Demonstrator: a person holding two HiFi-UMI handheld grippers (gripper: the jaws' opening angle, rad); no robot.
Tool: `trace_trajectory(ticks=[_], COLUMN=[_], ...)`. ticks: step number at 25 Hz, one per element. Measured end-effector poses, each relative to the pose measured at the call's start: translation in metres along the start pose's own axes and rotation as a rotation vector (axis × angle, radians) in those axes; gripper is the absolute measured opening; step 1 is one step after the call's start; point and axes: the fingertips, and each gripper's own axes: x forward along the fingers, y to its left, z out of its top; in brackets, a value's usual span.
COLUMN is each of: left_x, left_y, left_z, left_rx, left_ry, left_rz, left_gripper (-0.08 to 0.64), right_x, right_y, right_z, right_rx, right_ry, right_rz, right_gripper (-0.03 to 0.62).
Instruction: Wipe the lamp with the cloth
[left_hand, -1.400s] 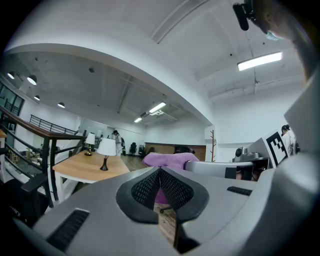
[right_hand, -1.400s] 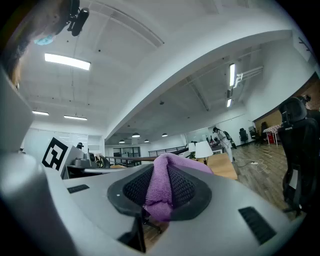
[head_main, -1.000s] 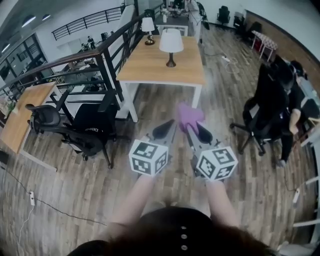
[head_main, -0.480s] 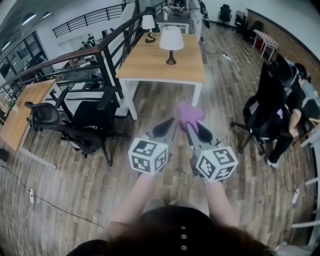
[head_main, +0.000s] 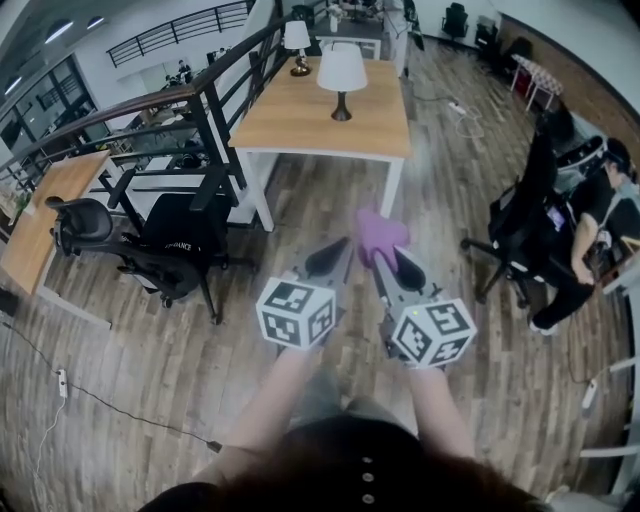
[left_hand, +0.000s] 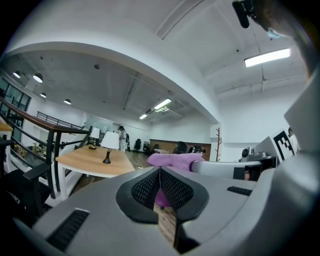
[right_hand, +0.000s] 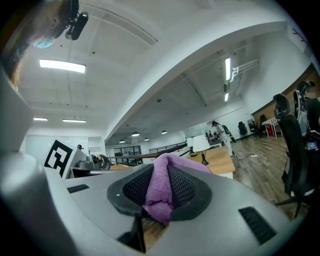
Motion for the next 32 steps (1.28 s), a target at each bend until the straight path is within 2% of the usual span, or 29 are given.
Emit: trace_trajectory(ticks=[9,16,23,28,32], left_x=[0.043,0.11,0.178,0.22,0.24], left_y=[0.032,0.105,0.181,0.222,0.248], left_z=[-0.011,0.009,0.047,0.057,0.054], left_rx=[-0.037,-0.025,-0.009,0.009,-0.005], left_ry=[0.023,0.01,0.005,0.019,0.034], left_rz=[-0.013,-0.028,-0.064,-0.097,-0.107], left_gripper=[0.011,0.011,0.011,0.011,0.011], right_x=[0.041,0.131,0.23,0.284,0.313], right_y=[-0.033,-0.07,-0.115,-0.139,-0.152], right_z=[-0.012,-0.007,0.021,0.035,0.031], right_rx=[0.013,-0.003,-0.024,-0.037,-0.026], right_ry=[0.036,0.03,0.024,-0.002,0.003], right_rz=[-0.012,-0.005,-0.054,-0.094,-0.107], right_gripper=[0.077,0.077,0.077,0.077,0.078])
